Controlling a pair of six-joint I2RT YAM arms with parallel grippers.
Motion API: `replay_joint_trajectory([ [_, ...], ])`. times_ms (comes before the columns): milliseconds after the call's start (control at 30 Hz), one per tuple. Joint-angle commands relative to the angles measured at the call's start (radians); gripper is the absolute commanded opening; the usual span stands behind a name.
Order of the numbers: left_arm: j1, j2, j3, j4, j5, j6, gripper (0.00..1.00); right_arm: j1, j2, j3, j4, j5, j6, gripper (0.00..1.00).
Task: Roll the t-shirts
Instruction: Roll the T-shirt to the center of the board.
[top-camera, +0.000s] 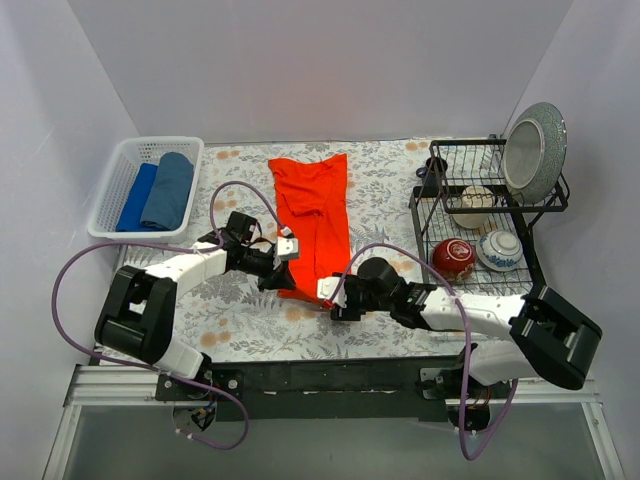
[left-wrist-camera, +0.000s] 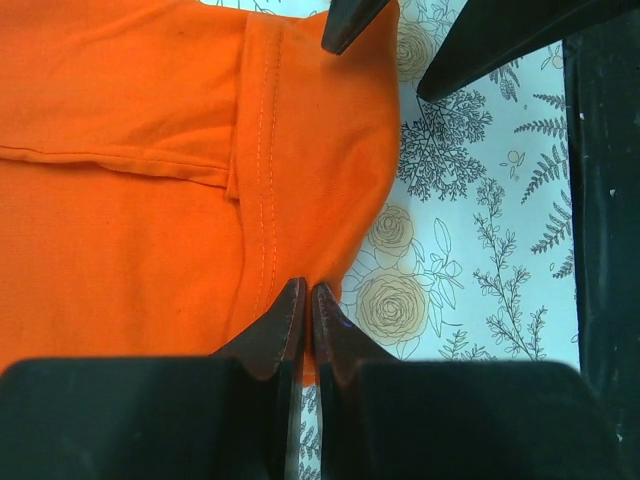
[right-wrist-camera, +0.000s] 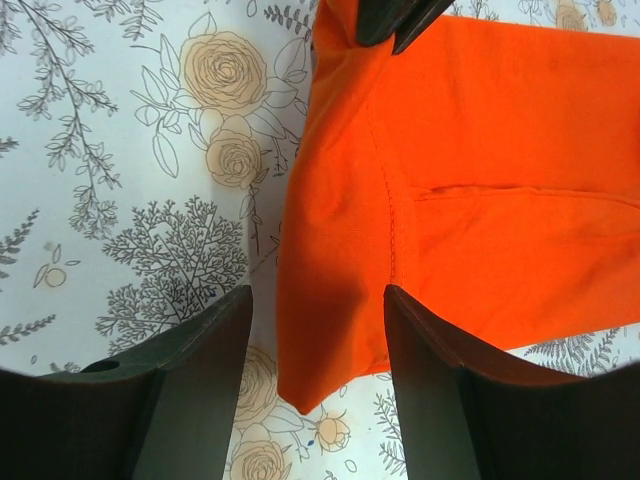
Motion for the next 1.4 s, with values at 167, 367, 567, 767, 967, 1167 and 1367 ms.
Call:
replay_joint_trajectory([
  [167,0.039,-0.002,0.037,-0.025,0.083,0.024,0.00,0.005,0.148,0.010,0.183,0.095,-0.046,0.63],
  [367,0.047,-0.101,-0.039,0.018,0.055,0.049,0.32,-0.028,0.213,0.060,0.144,0.097,-0.038,0.10],
  [567,0.029,-0.386,-0.365,0.380,-0.027,0.046,0.62,-0.061,0.211,0.105,0.056,0.020,0.020,0.01],
  [767,-0.020,-0.321,-0.359,0.406,-0.067,0.011,0.63,-0.059,0.210,0.108,0.034,0.000,0.020,0.01],
  [967,-0.030,-0.238,-0.337,0.470,-0.086,-0.009,0.56,-0.059,0.207,0.105,0.033,-0.008,0.021,0.01],
  [1167,-0.031,-0.117,-0.273,0.401,-0.066,-0.048,0.26,-0.061,0.208,0.099,0.031,-0.026,0.037,0.02],
  [1367,0.037,0.003,-0.063,0.080,-0.029,-0.161,0.00,-0.137,0.196,0.229,-0.229,-0.237,0.147,0.01],
])
